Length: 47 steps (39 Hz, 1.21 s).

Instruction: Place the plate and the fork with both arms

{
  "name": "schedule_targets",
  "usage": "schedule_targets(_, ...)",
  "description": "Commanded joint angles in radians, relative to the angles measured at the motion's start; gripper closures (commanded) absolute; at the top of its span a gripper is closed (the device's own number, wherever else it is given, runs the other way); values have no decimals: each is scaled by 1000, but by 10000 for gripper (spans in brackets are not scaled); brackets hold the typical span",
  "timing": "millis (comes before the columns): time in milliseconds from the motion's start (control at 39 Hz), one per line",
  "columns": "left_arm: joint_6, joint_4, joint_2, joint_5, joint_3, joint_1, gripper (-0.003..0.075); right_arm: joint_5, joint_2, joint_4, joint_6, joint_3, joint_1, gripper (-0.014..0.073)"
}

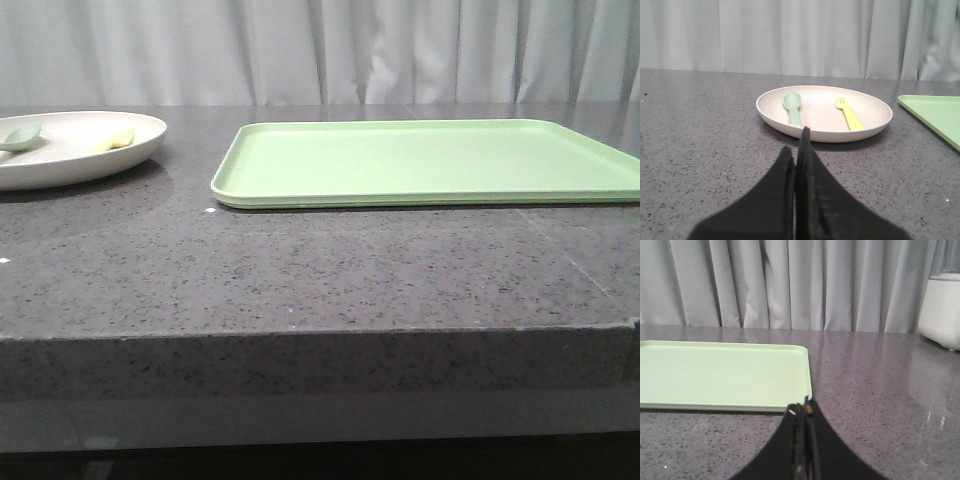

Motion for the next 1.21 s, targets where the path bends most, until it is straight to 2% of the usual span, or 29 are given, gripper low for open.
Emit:
schedule_targets(0, 0, -7, -20, -83, 3, 0, 738, -79, -18, -10, -8, -3, -4, 661)
schedule_targets(385, 0, -7, -20, -83, 3, 0, 738, -79, -18, -10, -8, -3, -4, 661)
schedule_targets(488, 0, -9, -20, -130, 0, 0, 738, -106, -18, -10, -7, -6, -4, 661)
schedule_targets(616, 0, -18, -20, -150, -67, 0, 738, -63, -18, -10, -7, -65, -4, 661)
schedule_targets(770, 0, -18, -9, -56, -252, 0, 738, 105, -17, -10, -7, -236, -4, 661)
schedule_targets(1027, 0, -18, 180, 307, -640, 0, 738, 382, 135, -10, -7, -535, -4, 661)
schedule_targets(1104, 0, -18, 240, 383, -701, 0, 738, 458, 207, -10, -7, -595, -4, 661)
schedule_targets(1181, 0, -18, 292, 398, -711, 0, 738, 488, 277, -10, -7, -622, -4, 661)
